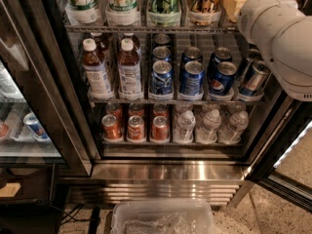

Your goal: Pick orange can from top shelf of fridge

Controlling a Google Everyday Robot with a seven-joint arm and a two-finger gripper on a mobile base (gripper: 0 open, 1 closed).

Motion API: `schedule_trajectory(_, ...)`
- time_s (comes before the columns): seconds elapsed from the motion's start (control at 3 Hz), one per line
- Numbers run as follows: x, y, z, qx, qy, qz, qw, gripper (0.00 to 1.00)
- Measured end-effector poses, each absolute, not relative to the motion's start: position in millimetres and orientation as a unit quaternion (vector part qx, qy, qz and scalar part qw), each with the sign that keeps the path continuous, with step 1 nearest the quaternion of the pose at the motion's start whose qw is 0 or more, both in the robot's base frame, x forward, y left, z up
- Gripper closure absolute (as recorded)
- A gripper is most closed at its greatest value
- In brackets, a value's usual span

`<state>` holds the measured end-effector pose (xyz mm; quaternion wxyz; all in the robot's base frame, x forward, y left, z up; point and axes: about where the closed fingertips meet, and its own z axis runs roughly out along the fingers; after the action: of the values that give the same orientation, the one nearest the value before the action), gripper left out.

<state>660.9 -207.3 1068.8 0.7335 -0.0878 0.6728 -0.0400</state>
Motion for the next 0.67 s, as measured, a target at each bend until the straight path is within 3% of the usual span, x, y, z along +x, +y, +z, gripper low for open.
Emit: schedule_trajectory(0.67, 653, -205, 1082, -0.089, 0.668, -0.027, 0.738, 1.00)
